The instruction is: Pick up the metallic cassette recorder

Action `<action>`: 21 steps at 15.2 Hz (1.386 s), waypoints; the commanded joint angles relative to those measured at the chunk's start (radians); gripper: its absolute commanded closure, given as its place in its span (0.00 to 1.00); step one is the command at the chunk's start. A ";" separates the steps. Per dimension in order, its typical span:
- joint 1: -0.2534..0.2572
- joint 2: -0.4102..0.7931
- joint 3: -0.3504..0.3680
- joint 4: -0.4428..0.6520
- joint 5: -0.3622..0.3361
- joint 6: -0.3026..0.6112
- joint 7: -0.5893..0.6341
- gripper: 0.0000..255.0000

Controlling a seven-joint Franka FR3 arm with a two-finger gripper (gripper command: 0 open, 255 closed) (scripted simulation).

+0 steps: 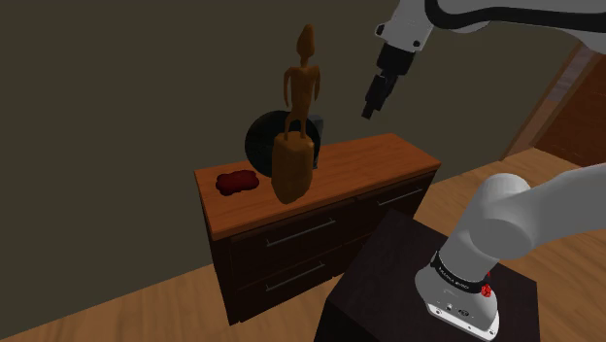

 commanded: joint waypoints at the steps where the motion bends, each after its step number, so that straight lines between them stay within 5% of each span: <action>1: 0.000 0.000 0.000 0.000 0.000 0.000 0.000 0.00; 11: 0.029 0.322 -0.191 0.143 -0.066 0.116 -0.394 0.00; 21: 0.040 0.735 -0.309 0.449 -0.004 0.156 -0.780 0.00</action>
